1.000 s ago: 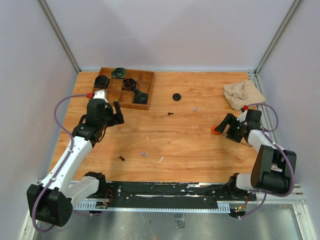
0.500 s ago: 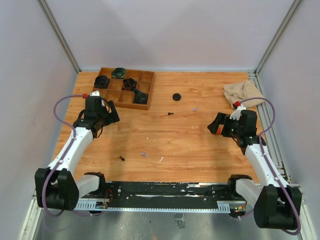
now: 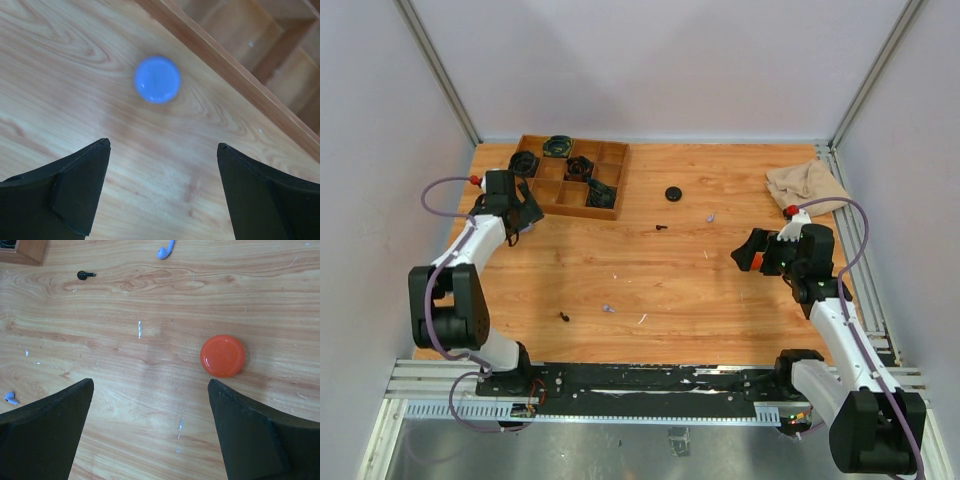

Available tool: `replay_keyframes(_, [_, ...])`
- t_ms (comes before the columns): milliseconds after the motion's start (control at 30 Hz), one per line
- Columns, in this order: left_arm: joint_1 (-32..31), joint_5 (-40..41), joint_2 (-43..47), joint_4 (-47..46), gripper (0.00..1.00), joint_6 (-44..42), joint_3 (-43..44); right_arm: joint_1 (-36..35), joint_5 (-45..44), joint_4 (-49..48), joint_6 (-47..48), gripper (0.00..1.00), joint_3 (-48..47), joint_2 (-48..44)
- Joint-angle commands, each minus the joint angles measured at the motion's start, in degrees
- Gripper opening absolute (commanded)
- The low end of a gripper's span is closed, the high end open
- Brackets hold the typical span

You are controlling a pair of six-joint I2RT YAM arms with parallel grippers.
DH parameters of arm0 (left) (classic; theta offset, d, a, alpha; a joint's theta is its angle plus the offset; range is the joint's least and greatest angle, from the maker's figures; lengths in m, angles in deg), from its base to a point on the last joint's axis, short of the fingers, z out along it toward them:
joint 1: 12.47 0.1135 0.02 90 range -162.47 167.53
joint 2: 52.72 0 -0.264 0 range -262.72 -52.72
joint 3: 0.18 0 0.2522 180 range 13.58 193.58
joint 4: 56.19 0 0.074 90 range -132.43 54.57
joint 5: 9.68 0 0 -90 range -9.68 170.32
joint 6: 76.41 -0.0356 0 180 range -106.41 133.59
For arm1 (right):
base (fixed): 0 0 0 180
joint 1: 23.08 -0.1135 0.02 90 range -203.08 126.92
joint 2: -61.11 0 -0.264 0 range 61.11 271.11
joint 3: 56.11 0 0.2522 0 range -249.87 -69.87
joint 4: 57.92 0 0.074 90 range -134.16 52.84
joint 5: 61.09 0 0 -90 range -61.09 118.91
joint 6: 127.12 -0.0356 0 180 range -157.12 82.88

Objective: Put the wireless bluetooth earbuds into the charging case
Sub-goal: Pick up the charging case at the center of the board.

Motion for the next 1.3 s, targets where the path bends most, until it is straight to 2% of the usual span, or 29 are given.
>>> replay_keyframes(0, [1.89, 5.82, -6.06, -2.14, 0.91, 2.8, 4.58, -0.93, 0.43, -0.91, 1.41, 0.99, 0.94, -1.12])
replay_keyframes(233, [2.19, 6.54, -14.63, -2.86, 0.84, 3.6, 9.24, -0.93, -0.04, -0.59, 1.9, 0.99, 0.78, -0.54])
replay_keyframes(433, [2.52, 5.58, -21.04, -3.77, 0.73, 3.53, 11.89, -0.93, -0.09, -0.36, 2.22, 0.99, 0.59, 0.21])
replay_keyframes(667, [2.77, 4.95, -24.7, -4.13, 0.66, 3.59, 13.91, -0.93, 2.2, -1.25, 2.22, 0.99, 0.69, 1.36])
replay_keyframes(967, [3.19, 3.12, -26.82, -3.77, 0.48, 3.24, 13.04, -0.93, 2.09, -1.1, 2.24, 1.0, 0.58, 1.65])
replay_keyframes(1100, [3.17, -0.23, -25.59, -3.23, 0.37, 3.29, 11.28, -0.98, 3.04, -1.23, 2.14, 0.99, 0.51, 1.9])
replay_keyframes(1267, [3.0, -5.81, -19.19, -6.81, 0.35, 5.87, 3.04, -1.93, 5.11, -0.71, 2.01, 0.99, -0.66, 3.83])
